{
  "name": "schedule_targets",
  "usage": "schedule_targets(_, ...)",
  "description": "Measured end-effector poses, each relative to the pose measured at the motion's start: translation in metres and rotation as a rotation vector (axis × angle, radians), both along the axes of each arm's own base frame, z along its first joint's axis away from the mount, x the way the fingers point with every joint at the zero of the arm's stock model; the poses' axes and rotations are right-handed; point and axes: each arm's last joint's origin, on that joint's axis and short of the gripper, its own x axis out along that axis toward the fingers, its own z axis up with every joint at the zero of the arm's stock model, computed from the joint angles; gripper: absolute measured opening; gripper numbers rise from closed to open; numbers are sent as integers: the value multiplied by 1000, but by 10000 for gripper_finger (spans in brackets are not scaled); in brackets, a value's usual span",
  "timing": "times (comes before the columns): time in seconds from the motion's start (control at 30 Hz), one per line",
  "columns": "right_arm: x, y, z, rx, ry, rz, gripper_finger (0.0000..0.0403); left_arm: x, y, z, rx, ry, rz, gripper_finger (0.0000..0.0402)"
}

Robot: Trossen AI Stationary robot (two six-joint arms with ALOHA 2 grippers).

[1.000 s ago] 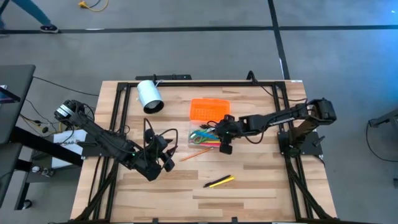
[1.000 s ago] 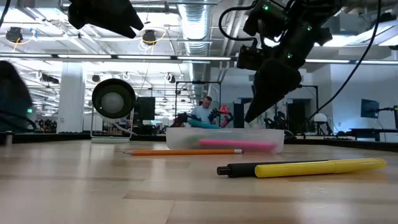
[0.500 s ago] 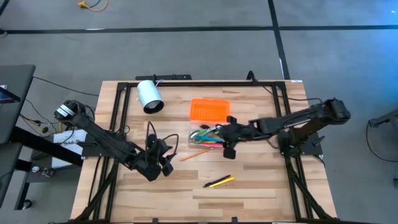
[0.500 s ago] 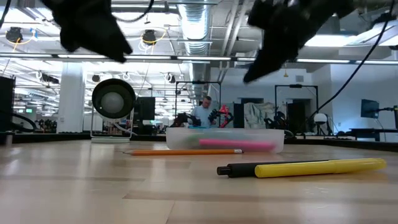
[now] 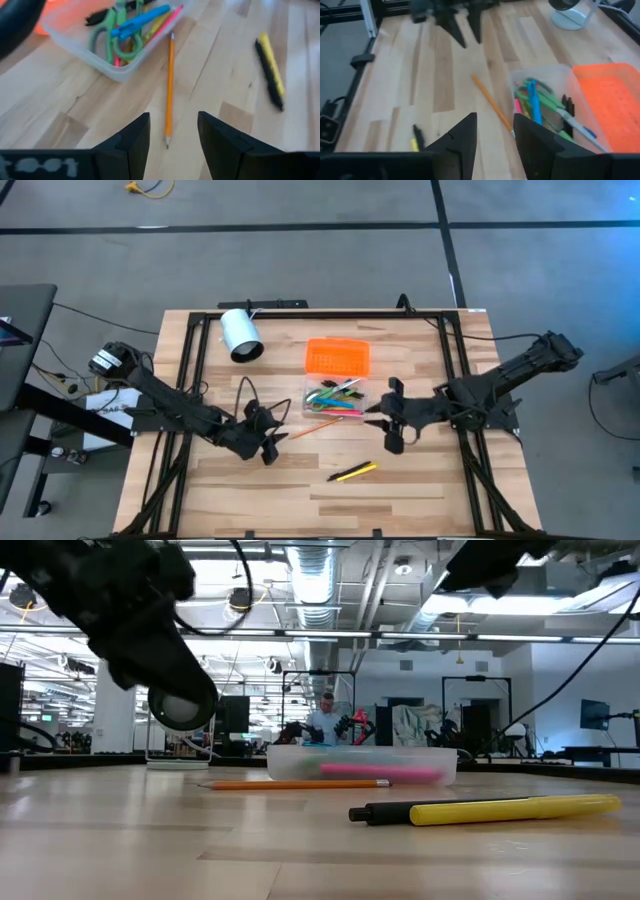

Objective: Pick & place school supplies into a supply box
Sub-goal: Put the orange pencil into the orange supply box

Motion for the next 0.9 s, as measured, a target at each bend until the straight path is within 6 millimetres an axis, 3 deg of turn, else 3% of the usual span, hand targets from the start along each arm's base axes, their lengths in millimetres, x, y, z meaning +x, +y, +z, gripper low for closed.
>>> schedule_targets(0.33,-16,23,-3,34,8,-38,120,35,20,-27,4,103,-73,153)
schedule_targets(0.53,-24,30,-6,47,29,-78,120,51,17,-43,-27,173,-173,153)
schedule_targets(0.9,-29,35,-7,84,32,-115,120,62,14,-58,-4,252,-118,153)
